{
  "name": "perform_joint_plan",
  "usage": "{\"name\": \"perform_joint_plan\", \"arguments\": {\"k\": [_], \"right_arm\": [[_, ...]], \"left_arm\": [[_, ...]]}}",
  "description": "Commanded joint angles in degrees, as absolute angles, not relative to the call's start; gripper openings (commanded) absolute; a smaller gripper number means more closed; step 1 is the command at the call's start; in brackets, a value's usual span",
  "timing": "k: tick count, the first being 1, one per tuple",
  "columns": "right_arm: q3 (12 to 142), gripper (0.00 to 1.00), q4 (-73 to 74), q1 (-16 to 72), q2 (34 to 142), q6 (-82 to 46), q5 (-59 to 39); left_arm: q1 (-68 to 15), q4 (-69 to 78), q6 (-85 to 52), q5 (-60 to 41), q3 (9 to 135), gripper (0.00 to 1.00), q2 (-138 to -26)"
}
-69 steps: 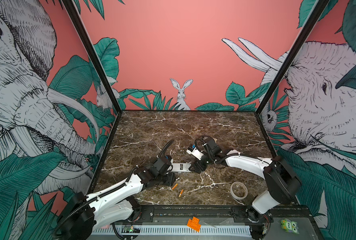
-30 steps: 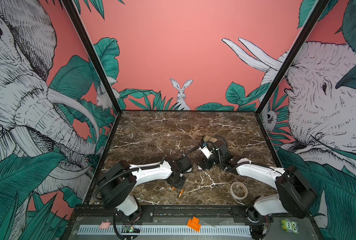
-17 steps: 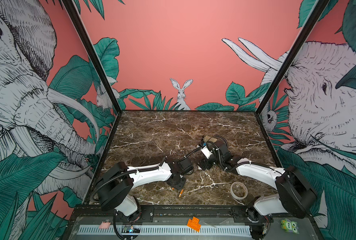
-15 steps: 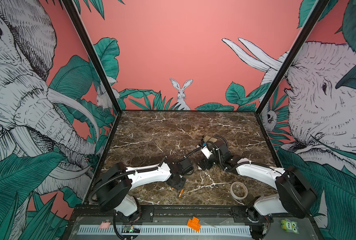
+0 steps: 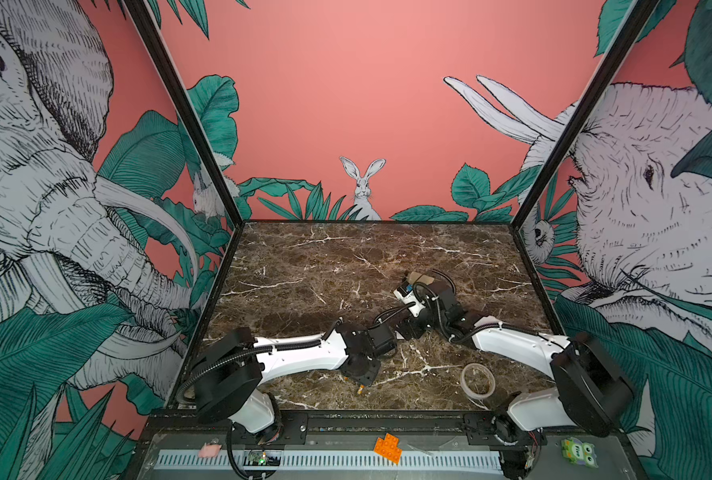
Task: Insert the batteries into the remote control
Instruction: 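Close the left gripper on the upright orange battery nearest it, then lift the orange battery with the left gripper and carry it over the remote's compartment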
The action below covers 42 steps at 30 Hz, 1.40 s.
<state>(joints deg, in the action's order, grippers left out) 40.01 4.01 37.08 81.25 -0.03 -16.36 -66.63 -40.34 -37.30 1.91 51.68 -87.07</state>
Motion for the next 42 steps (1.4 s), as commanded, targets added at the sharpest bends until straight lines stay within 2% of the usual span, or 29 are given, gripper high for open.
{"name": "perform_joint_plan", "arguments": {"k": [1, 14, 42], "right_arm": [[39.2, 0.82, 5.1, 36.8, 81.3, -0.3, -15.4], [39.4, 0.82, 4.5, 36.2, 81.9, -0.4, -14.6], [39.3, 0.81, 5.4, 35.9, 82.0, -1.0, -15.3]], "left_arm": [[-67.4, -39.0, -39.6, 0.9, 52.6, 0.35, -88.4], [-69.5, -40.0, -41.4, 1.1, 53.7, 0.34, -91.8], [-71.4, -44.7, -43.3, 3.1, 55.6, 0.21, -95.3]]}}
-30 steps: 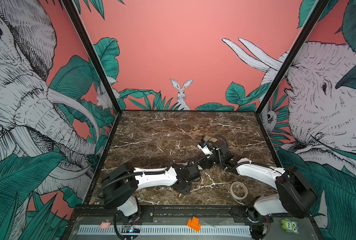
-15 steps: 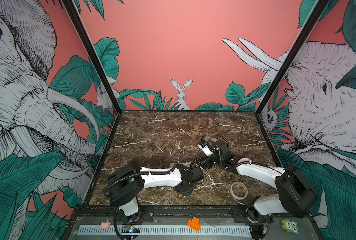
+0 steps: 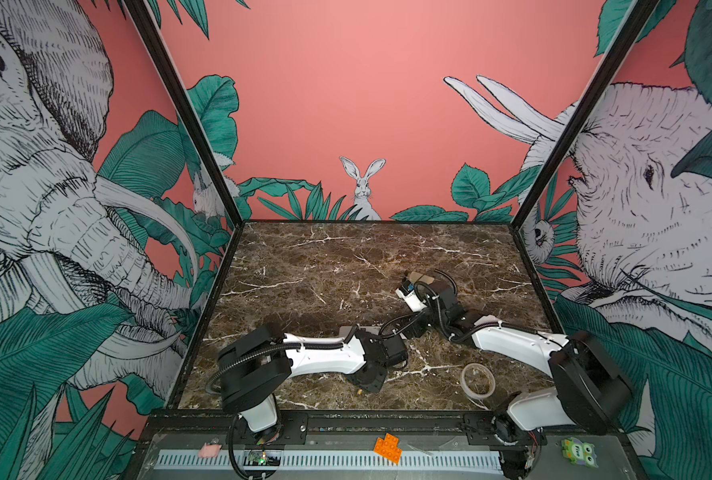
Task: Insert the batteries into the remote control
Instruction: 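Lift the orange battery with the left gripper and carry it over the remote's compartment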
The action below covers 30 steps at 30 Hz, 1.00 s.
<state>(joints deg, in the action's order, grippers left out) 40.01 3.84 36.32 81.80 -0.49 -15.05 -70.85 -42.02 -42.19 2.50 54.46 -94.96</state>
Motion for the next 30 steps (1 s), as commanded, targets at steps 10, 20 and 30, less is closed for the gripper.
{"name": "perform_joint_plan", "arguments": {"k": [10, 20, 30], "right_arm": [[39.1, 0.81, 5.5, 35.7, 82.1, -1.1, -15.3], [39.0, 0.81, 5.5, 35.5, 81.7, -1.1, -15.2], [38.9, 0.81, 5.4, 35.4, 81.7, -1.1, -15.2]], "left_arm": [[-71.5, -44.7, -43.2, 3.0, 56.1, 0.17, -96.4], [-71.7, -45.4, -43.8, 3.5, 56.5, 0.07, -95.3], [-71.3, -44.3, -46.1, 5.5, 56.6, 0.04, -89.4]]}}
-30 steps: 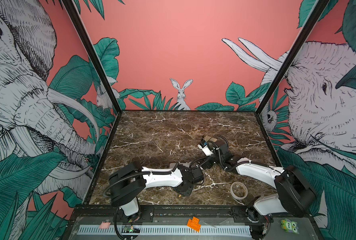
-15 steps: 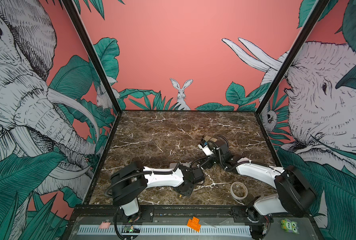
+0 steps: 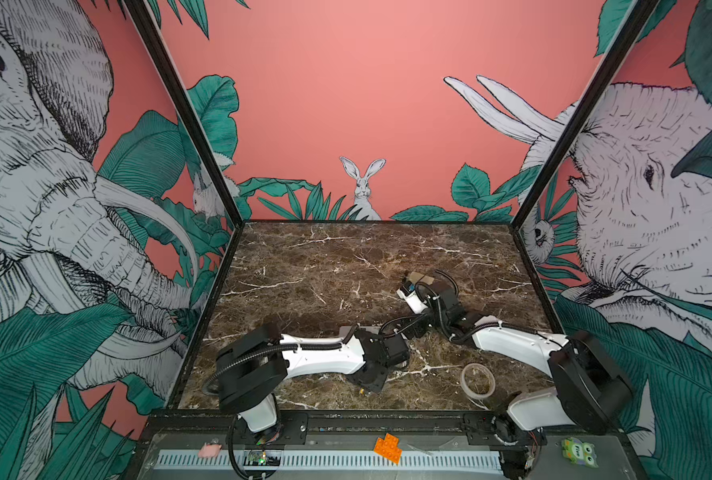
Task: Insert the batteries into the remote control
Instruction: 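Lift the orange battery with the left gripper and carry it over the remote's compartment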
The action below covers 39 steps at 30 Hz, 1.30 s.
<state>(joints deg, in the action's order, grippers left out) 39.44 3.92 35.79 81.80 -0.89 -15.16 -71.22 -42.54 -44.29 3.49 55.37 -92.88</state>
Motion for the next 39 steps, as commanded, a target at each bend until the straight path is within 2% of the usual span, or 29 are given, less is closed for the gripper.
{"name": "perform_joint_plan", "arguments": {"k": [1, 13, 24, 39], "right_arm": [[38.9, 0.81, 5.4, 35.4, 81.7, -1.1, -15.0], [39.3, 0.81, 4.4, 35.2, 81.9, -1.0, -14.5], [39.3, 0.81, 4.5, 35.1, 82.0, -1.0, -14.4], [39.3, 0.81, 4.7, 34.9, 82.3, -1.2, -14.7]], "left_arm": [[-71.0, -44.2, -46.4, 5.9, 56.6, 0.03, -88.6], [-62.5, -36.9, -46.6, 10.7, 57.3, 0.0, -81.7], [-58.7, -32.5, -43.1, 12.6, 63.6, 0.0, -90.1], [-57.5, -28.5, -44.3, 14.4, 65.4, 0.0, -97.3]]}}
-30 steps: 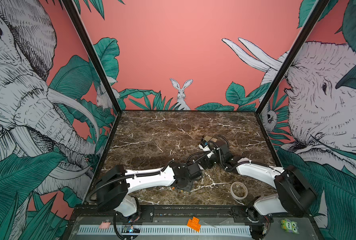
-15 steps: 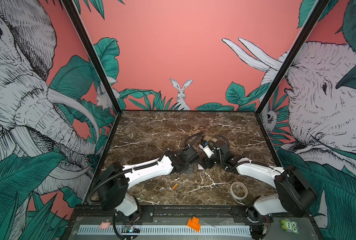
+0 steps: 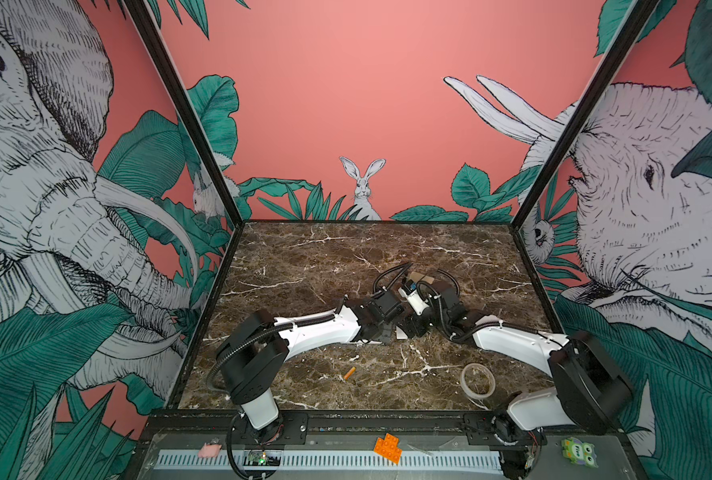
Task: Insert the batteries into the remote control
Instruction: 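Lift the orange battery with the left gripper and carry it over the remote's compartment, then lower the battery into the open compartment with the left gripper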
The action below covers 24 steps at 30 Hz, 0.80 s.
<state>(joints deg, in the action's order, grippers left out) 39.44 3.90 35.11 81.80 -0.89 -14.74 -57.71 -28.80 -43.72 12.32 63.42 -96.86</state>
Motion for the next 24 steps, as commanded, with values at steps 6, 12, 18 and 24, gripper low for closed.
{"name": "perform_joint_plan", "arguments": {"k": [6, 12, 18, 24], "right_arm": [[39.2, 0.81, 5.1, 34.8, 82.5, -1.4, -15.2], [39.2, 0.81, 5.1, 34.8, 82.5, -1.4, -15.2], [39.3, 0.81, 5.2, 34.7, 82.5, -1.3, -15.2], [39.2, 0.81, 5.2, 34.7, 82.6, -1.4, -15.3]], "left_arm": [[-57.1, -28.5, -44.4, 16.0, 67.1, 0.0, -99.2], [-57.0, -28.8, -44.7, 17.2, 68.2, 0.0, -101.1], [-57.0, -29.1, -45.1, 17.9, 68.3, 0.0, -101.5], [-56.9, -28.6, -45.4, 17.8, 67.9, 0.0, -101.8]]}}
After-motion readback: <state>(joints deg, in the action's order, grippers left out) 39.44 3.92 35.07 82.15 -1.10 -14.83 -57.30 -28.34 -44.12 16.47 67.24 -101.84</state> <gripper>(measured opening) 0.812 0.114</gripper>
